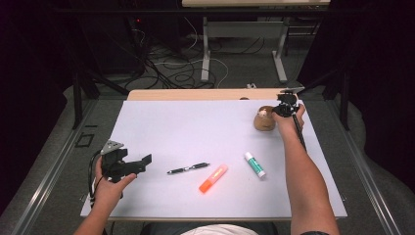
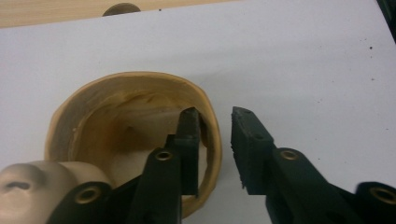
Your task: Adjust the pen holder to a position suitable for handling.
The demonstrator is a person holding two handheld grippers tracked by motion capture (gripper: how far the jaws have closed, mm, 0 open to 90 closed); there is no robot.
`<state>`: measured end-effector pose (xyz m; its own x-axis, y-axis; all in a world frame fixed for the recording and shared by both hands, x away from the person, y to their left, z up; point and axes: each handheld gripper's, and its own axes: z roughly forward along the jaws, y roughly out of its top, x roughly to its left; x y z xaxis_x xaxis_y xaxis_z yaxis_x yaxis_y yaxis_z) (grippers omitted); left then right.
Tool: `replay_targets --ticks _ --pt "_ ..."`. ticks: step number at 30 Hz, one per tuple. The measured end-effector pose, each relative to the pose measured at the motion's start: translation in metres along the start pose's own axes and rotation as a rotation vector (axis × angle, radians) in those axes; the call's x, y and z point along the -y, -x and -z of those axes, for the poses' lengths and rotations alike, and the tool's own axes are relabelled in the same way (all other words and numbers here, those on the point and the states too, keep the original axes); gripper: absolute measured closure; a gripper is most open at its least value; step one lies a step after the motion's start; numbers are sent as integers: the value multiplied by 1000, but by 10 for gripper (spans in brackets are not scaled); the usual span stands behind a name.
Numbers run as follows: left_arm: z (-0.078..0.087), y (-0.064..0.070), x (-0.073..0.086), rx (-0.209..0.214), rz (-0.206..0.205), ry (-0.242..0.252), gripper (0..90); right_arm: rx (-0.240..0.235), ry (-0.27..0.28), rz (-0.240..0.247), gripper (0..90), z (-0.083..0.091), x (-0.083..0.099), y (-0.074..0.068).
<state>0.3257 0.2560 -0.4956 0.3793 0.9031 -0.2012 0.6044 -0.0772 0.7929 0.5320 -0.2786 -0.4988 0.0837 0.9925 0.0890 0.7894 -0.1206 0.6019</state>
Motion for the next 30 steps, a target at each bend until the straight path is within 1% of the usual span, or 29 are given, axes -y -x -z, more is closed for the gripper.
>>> replay_targets --ticks 1,2,3,5,7,9,11,12,15,21,23,25,27,28,30 --pt "0 0 0 0 0 0 4 -3 -16 -13 787 0 0 -3" --pt "0 0 0 1 0 0 4 3 -21 -2 791 -1 0 -3" --pt "-1 0 0 1 -1 2 4 11 -26 -11 800 0 0 -4" --pt "-1 0 0 1 -1 2 4 14 -26 -14 804 -1 0 -5" --pt "-1 0 0 0 -1 0 4 11 -22 -7 806 -1 0 -3" --pt "-1 -1 0 0 -1 -1 4 10 -20 -21 809 0 0 -4" --pt "-1 -1 0 0 0 -2 4 16 -17 -23 812 0 0 -3" --pt "-1 -1 0 -1 0 -1 4 4 -19 -32 815 1 -1 -2" --pt "-1 -1 0 -1 -2 0 4 2 -25 -42 817 1 -2 -2" --pt "-1 -1 0 0 -2 -4 4 8 -27 -44 822 2 -2 -2" --pt "-2 -2 1 -2 1 0 4 0 -40 -39 827 3 -2 0" --pt "-2 -2 1 -1 2 -1 4 -8 -48 -46 828 3 -3 2" --pt "-3 -2 1 -5 7 8 4 -5 -44 -57 831 4 -3 2" --pt "-3 -2 1 -6 8 7 4 -6 -46 -48 833 4 -3 3" --pt "-3 -2 1 -5 10 8 4 -7 -47 -58 834 5 -3 3"
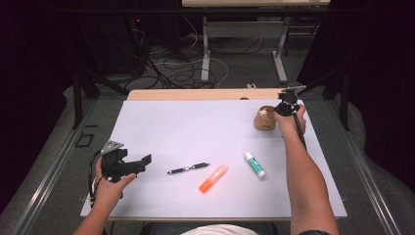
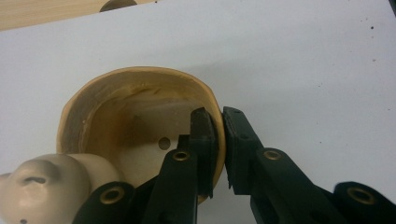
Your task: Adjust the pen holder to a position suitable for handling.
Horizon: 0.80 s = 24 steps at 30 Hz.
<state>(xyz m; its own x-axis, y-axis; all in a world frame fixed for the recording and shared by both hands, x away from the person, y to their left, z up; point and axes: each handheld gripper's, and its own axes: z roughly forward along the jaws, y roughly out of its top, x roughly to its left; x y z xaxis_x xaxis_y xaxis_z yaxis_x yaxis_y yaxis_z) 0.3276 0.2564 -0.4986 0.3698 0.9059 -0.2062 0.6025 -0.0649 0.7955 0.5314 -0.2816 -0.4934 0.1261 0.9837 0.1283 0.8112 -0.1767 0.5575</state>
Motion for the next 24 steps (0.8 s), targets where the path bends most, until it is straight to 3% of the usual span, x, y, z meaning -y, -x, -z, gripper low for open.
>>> replay_targets --ticks 11,24 --pt "0 0 -1 4 -7 -22 4 -2 -10 21 839 4 1 -1" --pt "-1 1 0 -1 -4 -15 4 -30 -18 30 840 12 3 -8"
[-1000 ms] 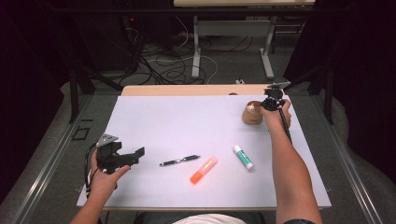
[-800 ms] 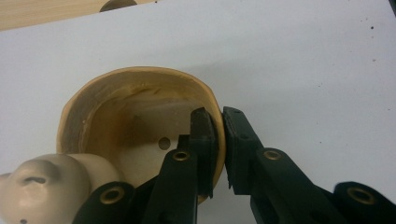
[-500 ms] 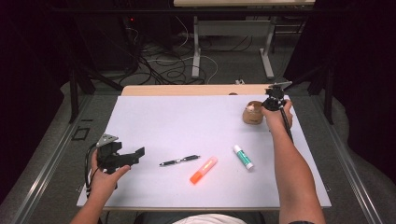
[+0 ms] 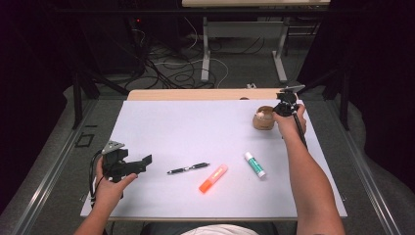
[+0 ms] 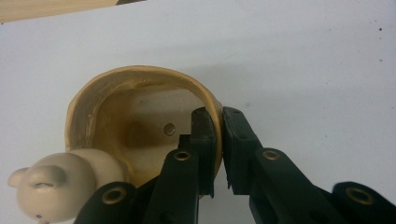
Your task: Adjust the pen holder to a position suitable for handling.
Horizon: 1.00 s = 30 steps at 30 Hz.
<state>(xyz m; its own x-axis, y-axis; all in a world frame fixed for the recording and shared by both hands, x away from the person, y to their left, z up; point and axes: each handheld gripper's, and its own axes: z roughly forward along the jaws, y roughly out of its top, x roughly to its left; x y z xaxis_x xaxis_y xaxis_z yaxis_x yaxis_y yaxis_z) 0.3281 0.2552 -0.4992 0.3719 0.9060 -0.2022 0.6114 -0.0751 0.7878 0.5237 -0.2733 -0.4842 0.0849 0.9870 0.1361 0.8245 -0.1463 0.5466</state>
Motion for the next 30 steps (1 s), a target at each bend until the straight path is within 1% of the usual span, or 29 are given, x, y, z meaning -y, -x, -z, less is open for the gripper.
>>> replay_targets --ticks 1,3,6,8,11,12,13,14,15,16,17,18,19,21,22,23,24,25,26,27,28,29,30 --pt "0 0 0 4 2 -5 4 3 9 5 840 0 1 -1" --pt "0 0 0 5 1 -7 4 -11 3 8 841 2 1 -2" --pt "0 0 0 3 -3 -10 4 -17 2 7 841 3 1 -4" --pt "0 0 0 6 -5 -15 4 -40 -14 11 841 7 3 -8" --pt "0 0 0 6 -8 -16 4 -45 -13 15 841 8 4 -12" --pt "0 1 0 5 -8 -16 4 -48 -20 19 841 10 5 -17" --pt "-1 1 0 -2 -4 3 4 -52 -27 20 840 10 5 -20" --pt "0 1 0 4 -8 -12 4 -52 -27 20 840 10 5 -20" --pt "0 1 0 3 -8 -13 4 -58 -36 23 840 12 6 -26" --pt "0 1 0 5 -8 -14 4 -62 -38 29 840 13 6 -29" --pt "-1 2 0 1 -7 -10 4 -65 -38 30 841 14 7 -33" --pt "-1 2 0 -1 -6 -5 4 -65 -38 30 841 14 7 -33" --pt "0 2 0 2 -8 -13 4 -75 -46 34 840 15 8 -39" --pt "-1 2 0 -1 -7 -5 4 -82 -55 47 840 17 9 -46" --pt "-1 2 0 1 -7 -4 4 -82 -55 47 840 17 9 -46" --pt "0 1 0 5 -8 -13 4 -93 -66 62 840 19 10 -52" --pt "-1 1 0 3 -7 -9 4 -100 -76 74 840 20 11 -54" --pt "-1 2 0 4 -5 -9 4 -103 -78 64 841 20 12 -57" --pt "-1 2 0 4 -10 -13 4 -112 -89 70 840 21 13 -59" --pt "-1 2 0 3 -10 -11 4 -115 -94 62 840 21 14 -63" --pt "-1 2 0 3 -10 -11 4 -132 -104 66 840 21 16 -66" --pt "-1 2 0 3 -9 -11 4 -126 -110 76 840 22 17 -68" --pt "-2 3 0 4 -9 -12 4 -140 -117 75 841 22 18 -72"
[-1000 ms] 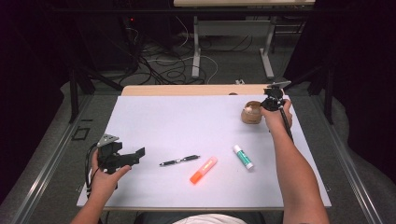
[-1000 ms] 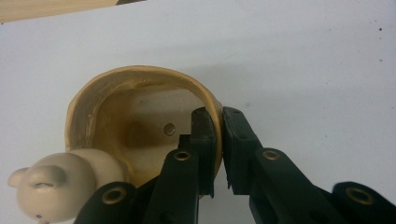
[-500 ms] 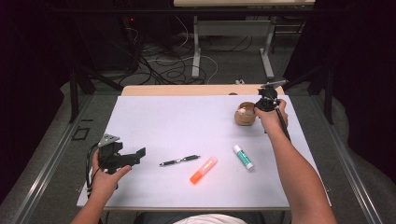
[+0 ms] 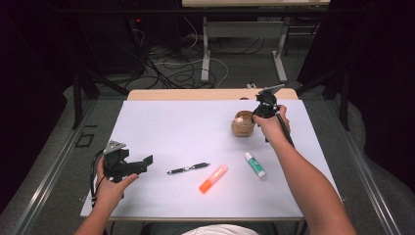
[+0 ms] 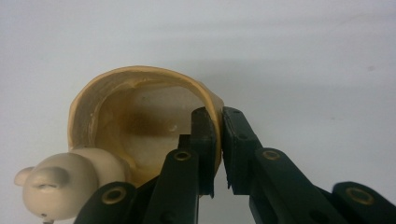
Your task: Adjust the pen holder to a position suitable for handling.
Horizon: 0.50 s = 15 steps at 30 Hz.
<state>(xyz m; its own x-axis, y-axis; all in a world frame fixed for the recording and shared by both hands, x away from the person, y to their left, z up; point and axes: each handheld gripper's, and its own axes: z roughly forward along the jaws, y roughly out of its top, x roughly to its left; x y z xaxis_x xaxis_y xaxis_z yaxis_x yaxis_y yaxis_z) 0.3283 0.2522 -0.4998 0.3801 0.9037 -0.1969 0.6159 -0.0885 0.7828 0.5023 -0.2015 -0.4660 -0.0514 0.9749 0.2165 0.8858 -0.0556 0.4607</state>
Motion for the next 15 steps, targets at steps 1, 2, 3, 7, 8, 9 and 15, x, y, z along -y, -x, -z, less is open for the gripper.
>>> replay_targets --ticks 1,2,3,7,8,9,15 --pt "0 0 0 3 -2 -7 4 -5 -11 1 840 0 1 -3" --pt "1 0 0 4 -3 -12 4 -16 -15 1 841 0 2 -6" --pt "-1 1 0 -5 3 8 4 -27 -26 2 841 0 4 -9" --pt "-1 1 0 -2 0 7 4 -46 -56 9 840 0 9 -21" --pt "-1 1 0 -2 -1 7 4 -53 -66 18 840 0 10 -23" --pt "-1 1 0 -2 -1 7 4 -68 -77 7 840 1 11 -26" --pt "-1 1 0 0 -3 6 4 -94 -115 16 840 1 17 -40"
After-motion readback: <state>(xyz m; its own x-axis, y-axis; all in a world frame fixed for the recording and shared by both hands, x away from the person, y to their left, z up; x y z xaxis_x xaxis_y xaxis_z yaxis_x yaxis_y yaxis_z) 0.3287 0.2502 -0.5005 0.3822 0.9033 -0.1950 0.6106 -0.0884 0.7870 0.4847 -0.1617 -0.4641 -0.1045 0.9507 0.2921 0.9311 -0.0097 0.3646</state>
